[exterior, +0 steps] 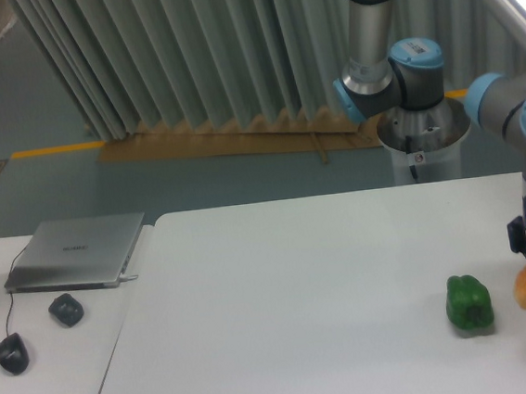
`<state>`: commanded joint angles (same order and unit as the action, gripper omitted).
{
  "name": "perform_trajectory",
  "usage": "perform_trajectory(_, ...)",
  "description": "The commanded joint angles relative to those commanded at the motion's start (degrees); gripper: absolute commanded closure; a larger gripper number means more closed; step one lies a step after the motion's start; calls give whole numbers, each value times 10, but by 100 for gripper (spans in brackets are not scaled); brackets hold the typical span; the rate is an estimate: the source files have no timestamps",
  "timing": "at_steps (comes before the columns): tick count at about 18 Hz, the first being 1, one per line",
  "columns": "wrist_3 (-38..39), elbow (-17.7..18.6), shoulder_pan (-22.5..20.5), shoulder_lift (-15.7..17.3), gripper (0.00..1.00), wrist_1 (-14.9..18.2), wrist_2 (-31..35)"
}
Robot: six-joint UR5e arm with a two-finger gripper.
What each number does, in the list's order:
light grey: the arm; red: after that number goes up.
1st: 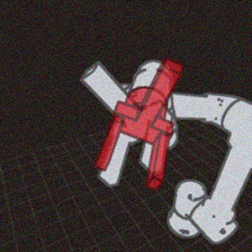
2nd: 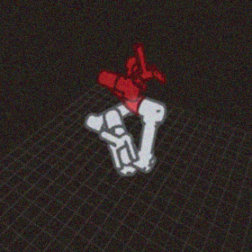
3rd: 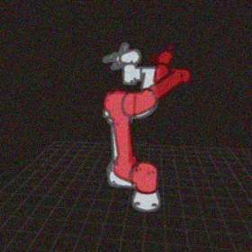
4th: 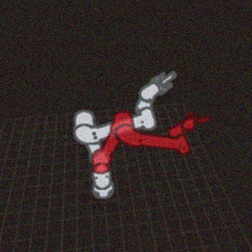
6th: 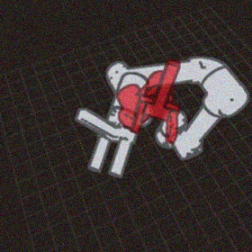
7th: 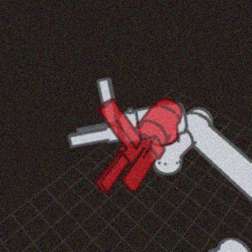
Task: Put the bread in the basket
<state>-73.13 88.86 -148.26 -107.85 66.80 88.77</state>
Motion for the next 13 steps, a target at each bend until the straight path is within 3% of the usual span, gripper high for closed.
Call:
perform_trajectory(1, -1, 6, -20, 17, 72, -1, 10)
perform_trajectory(6, -35, 2, -85, 20, 72, -13, 32)
perform_trajectory(13, -120, -17, -133, -28, 72, -60, 30)
